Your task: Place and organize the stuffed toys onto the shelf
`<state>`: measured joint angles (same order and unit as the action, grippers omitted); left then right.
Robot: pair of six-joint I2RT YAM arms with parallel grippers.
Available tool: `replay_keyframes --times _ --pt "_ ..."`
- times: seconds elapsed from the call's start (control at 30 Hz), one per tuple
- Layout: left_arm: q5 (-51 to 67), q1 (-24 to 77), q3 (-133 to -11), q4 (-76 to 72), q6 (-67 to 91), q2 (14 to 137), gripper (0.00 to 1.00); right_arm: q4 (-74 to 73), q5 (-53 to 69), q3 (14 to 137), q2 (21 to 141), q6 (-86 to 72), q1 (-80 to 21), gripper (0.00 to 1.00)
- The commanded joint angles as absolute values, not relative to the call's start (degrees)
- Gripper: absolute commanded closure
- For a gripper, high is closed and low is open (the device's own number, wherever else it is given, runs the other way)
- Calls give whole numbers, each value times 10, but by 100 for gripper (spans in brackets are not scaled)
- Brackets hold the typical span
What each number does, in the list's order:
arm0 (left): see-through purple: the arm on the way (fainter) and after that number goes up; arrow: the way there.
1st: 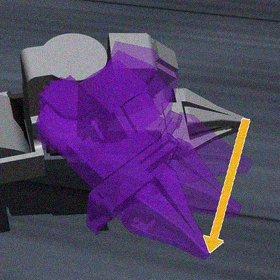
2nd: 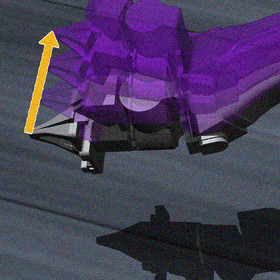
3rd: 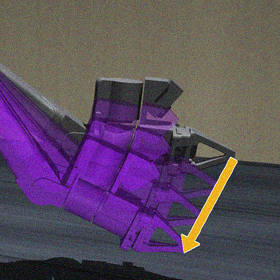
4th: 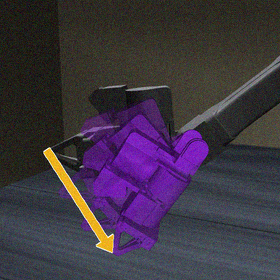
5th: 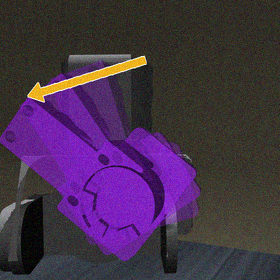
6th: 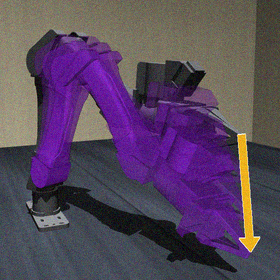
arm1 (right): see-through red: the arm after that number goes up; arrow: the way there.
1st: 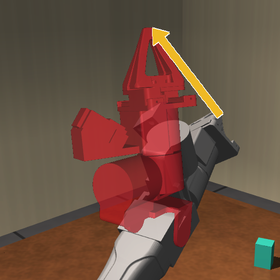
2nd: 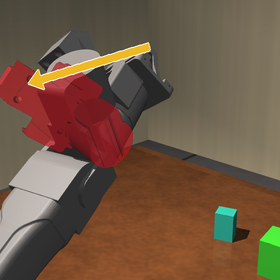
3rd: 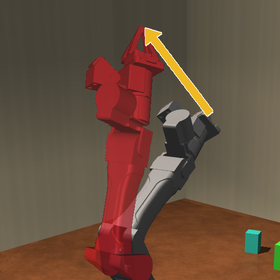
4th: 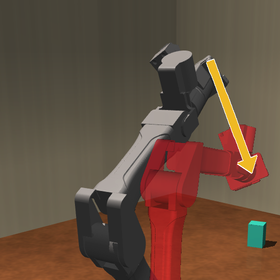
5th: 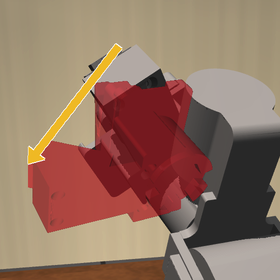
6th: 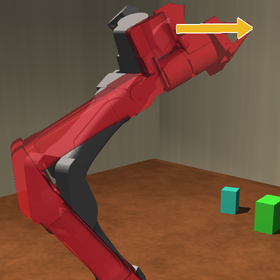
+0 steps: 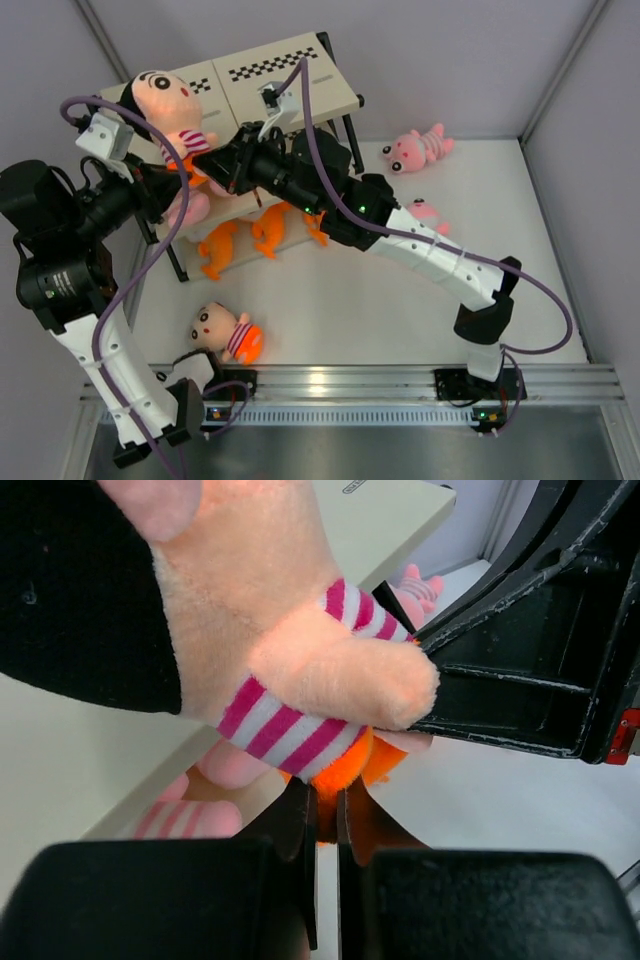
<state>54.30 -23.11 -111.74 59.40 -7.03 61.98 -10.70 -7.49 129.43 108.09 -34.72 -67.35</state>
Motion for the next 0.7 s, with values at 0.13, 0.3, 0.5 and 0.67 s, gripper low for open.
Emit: replay_keyframes --times 0.13,0.3,0.5,0.67 --pt "493 -236 -1039 400 58 606 100 -53 -61 1297 1061 -353 -663 66" --pt "498 -237 -1043 370 114 655 100 -62 -61 1283 1042 -338 -636 34" --pt "490 -237 -1065 370 108 709 100 -41 -85 1176 952 -295 -614 30" --pt "481 -238 -1064 370 99 732 100 -29 -86 1079 876 -286 -589 30"
